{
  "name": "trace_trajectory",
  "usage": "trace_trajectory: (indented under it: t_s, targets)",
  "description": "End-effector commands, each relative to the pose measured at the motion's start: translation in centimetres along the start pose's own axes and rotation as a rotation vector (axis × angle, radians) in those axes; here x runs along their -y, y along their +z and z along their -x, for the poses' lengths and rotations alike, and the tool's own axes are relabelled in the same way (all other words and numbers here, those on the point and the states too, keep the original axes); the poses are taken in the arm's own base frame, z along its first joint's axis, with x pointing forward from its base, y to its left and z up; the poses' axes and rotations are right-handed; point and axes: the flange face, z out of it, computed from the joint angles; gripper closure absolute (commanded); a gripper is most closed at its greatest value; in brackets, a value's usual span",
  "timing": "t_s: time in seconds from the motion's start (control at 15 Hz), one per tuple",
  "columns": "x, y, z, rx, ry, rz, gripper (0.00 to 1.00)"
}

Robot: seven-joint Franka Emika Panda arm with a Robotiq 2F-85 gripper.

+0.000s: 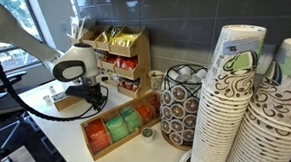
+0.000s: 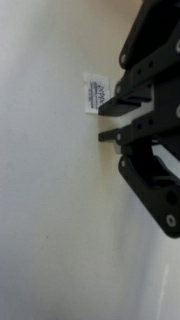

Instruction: Pick up the white sachet and put it in the wooden box of white sachets to the left

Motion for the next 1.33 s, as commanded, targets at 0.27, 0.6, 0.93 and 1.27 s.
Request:
trace_trajectory:
  t_s: [0.27,0.6,0.93,1.27]
  targets:
    - [1.0,0.7,1.0,0.065,-0.030,-0.028,0.15]
    - [0.8,1.1,1.3,0.064,-0.025,-0.021,0.66]
    - [1.2,1.2,1.4,0.060,-0.026,-0.007,0.53]
    - [2.3,1.6,1.6,0.054,-0.041,0.017,0.23]
